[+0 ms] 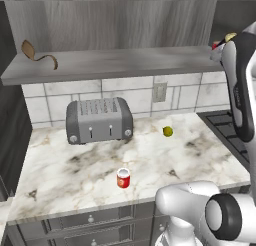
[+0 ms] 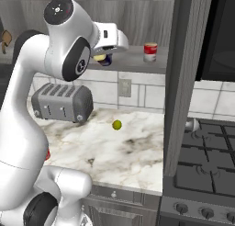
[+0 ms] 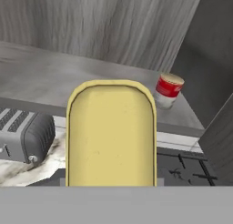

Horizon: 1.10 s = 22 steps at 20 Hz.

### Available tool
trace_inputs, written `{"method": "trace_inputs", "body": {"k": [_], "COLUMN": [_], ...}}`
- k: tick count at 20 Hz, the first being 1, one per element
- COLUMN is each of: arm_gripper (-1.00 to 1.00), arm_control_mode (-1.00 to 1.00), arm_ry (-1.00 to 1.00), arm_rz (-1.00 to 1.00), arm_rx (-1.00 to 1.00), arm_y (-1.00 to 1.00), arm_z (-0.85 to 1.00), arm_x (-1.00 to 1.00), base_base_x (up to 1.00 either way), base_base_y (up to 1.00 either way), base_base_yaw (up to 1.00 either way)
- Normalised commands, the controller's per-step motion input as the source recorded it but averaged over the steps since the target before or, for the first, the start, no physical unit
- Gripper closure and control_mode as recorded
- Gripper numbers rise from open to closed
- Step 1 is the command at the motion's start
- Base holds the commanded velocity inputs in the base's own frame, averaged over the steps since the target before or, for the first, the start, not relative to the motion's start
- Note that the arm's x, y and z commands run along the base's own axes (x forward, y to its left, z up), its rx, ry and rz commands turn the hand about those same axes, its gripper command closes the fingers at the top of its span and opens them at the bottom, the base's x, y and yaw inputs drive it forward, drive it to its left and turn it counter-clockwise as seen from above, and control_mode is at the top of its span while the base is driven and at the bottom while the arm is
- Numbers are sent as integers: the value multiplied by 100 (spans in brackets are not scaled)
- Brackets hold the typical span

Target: Pick the cans from the counter and place them in their designated side in the cabinet.

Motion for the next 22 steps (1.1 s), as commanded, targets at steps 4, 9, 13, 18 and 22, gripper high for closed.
{"method": "trace_inputs", "body": {"k": [4, 9, 13, 18, 22], "arm_gripper": [100, 100, 100, 100, 100], "arm_control_mode": [-100, -100, -100, -100, -100], "arm_ry": [0, 1, 2, 4, 4], "arm_rz": [0, 0, 0, 0, 0], "arm_rx": [0, 0, 0, 0, 0], "arm_y": [-4, -4, -5, -4, -4], "arm_z": [0, 0, 0, -4, -3], "arm_x": [15, 17, 17, 17, 17], "base_base_x": [0, 0, 0, 0, 0], "base_base_y": [0, 0, 0, 0, 0], "base_base_yaw": [0, 0, 0, 0, 0]}}
